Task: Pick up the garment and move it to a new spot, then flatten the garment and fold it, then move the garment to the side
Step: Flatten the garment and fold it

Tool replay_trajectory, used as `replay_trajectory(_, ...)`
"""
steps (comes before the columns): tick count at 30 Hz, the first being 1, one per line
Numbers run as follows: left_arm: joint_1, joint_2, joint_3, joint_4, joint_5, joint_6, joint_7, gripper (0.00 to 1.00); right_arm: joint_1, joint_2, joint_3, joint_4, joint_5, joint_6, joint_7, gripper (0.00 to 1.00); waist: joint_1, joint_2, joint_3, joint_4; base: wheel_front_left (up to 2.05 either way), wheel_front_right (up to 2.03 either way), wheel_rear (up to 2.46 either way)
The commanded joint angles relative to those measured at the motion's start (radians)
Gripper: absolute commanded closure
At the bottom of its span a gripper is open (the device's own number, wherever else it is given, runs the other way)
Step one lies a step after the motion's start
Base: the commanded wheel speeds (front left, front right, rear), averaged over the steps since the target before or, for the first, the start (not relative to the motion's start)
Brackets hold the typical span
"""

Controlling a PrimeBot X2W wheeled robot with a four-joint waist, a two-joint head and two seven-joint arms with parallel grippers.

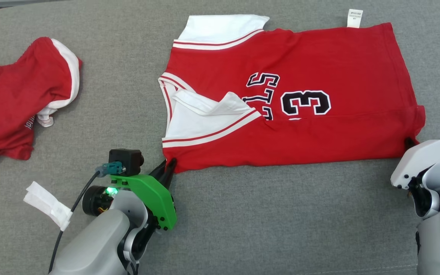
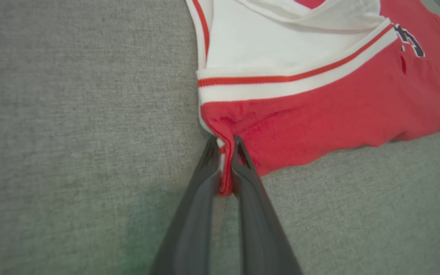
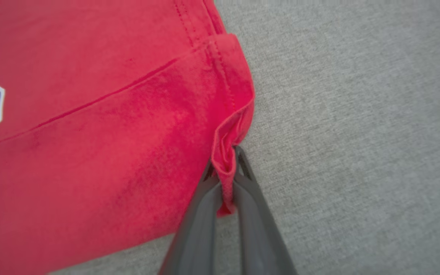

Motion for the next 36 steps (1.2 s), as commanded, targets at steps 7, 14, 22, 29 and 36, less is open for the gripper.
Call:
replay_trajectory(7, 0.070, 0.024, -0.008, -0.014, -0.035, 0.003, 0.030, 1.00, 0.082, -0.002, 0.002, -0.067, 0.037, -0.002, 0.029, 1.00, 0.0000, -0.0001, -0.083, 0.017, 0.00, 0.00, 0.00)
replay_trajectory(14, 0.142, 0.072, -0.012, -0.110, -0.059, 0.043, 0.073, 1.00, 0.202, -0.002, 0.014, -0.177, 0.084, -0.002, 0.125, 1.00, 0.0000, -0.0001, -0.129, 0.027, 0.00, 0.00, 0.00)
replay_trajectory(22, 0.233, 0.138, -0.036, -0.254, -0.095, 0.103, 0.170, 1.00, 0.292, -0.002, -0.005, -0.285, 0.111, -0.002, 0.201, 1.00, 0.0000, -0.0001, -0.144, 0.026, 0.00, 0.00, 0.00)
replay_trajectory(29, 0.256, 0.154, -0.019, -0.309, -0.078, 0.148, 0.137, 0.00, 0.325, -0.003, -0.024, -0.299, 0.124, -0.002, 0.227, 0.00, 0.0000, -0.0001, -0.147, 0.033, 0.00, 0.00, 0.00)
replay_trajectory(36, 0.230, 0.162, -0.003, -0.303, -0.053, 0.167, 0.100, 0.00, 0.322, -0.002, -0.024, -0.321, 0.118, -0.002, 0.242, 0.00, 0.0000, -0.0001, -0.158, 0.029, 0.00, 0.00, 0.00)
